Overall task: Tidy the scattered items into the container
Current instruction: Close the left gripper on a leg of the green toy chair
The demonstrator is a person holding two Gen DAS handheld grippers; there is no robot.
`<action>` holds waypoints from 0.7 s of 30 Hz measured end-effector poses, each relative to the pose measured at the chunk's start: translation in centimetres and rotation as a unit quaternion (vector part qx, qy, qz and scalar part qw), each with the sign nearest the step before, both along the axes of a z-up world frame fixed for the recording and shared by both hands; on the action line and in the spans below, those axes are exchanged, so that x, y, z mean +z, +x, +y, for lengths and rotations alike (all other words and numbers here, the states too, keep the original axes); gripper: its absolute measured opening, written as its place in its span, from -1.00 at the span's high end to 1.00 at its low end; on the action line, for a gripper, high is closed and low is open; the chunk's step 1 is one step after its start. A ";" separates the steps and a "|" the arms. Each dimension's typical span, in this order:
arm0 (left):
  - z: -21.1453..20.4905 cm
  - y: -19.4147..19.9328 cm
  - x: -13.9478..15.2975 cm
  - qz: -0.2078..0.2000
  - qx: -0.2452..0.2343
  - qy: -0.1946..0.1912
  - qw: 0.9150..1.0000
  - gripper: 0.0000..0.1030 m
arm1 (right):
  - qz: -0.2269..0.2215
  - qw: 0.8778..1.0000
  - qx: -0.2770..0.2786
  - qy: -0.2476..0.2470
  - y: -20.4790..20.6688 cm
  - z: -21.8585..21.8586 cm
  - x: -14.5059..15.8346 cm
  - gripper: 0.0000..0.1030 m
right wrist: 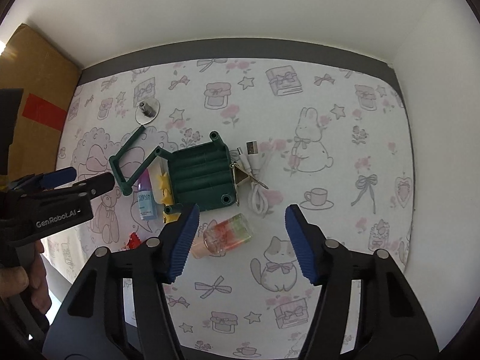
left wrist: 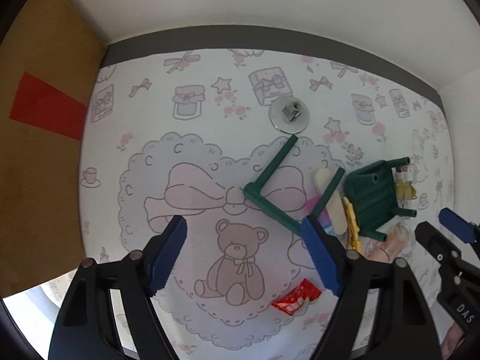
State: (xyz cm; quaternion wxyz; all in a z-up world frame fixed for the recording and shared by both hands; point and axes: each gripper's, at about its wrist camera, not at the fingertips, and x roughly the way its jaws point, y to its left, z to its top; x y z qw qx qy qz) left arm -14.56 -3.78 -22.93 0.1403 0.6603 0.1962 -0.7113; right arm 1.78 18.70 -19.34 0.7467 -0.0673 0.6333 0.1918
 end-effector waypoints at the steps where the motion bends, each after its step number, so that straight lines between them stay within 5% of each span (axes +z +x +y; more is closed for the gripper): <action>1: 0.0 -0.2 -0.2 -0.004 0.000 0.002 1.000 -0.39 | 0.001 1.000 0.002 0.001 0.1 0.1 -0.1 -0.06; 10: 0.4 -1.5 -1.4 -0.024 -0.025 0.008 0.999 -0.18 | 0.019 0.998 0.062 0.001 0.6 1.5 -1.2 0.43; 21: 1.2 -2.5 -2.2 -0.042 -0.013 0.016 0.999 0.37 | 0.031 0.995 0.099 -0.004 1.0 2.5 -2.3 0.81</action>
